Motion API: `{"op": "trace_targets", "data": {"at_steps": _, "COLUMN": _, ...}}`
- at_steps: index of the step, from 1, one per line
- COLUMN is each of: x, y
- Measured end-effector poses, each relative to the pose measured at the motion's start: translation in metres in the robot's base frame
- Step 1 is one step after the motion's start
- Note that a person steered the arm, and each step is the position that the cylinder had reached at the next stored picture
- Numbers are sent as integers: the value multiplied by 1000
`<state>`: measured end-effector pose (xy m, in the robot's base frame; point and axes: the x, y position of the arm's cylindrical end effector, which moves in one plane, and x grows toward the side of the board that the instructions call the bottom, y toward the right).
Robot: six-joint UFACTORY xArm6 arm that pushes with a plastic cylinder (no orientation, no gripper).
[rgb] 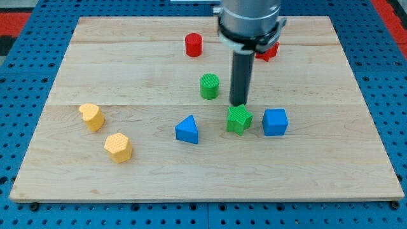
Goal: Push the green circle and triangle together
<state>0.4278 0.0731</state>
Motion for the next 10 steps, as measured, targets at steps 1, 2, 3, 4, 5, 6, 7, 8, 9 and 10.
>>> {"op": "trace_targets", "data": {"at_steps": 1, "x": -33, "y": 9}}
{"op": "trace_targets", "data": {"at_steps": 2, "x": -52, "y": -52}}
{"op": "trace_targets", "data": {"at_steps": 3, "x": -52, "y": -83}}
{"op": "trace_targets", "data": {"at_steps": 4, "x": -33, "y": -97}}
{"op": "trace_targets", "data": {"at_steps": 5, "x": -3, "y": -102}}
{"op": "trace_targets", "data": {"at_steps": 6, "x": 29, "y": -101}}
{"op": "trace_targets", "data": {"at_steps": 7, "x": 30, "y": -144}}
{"op": "trace_targets", "data": {"at_steps": 8, "x": 37, "y": -189}}
{"op": "trace_targets", "data": {"at_steps": 9, "x": 95, "y": -185}}
{"op": "trace_targets", "data": {"at_steps": 10, "x": 103, "y": -142}}
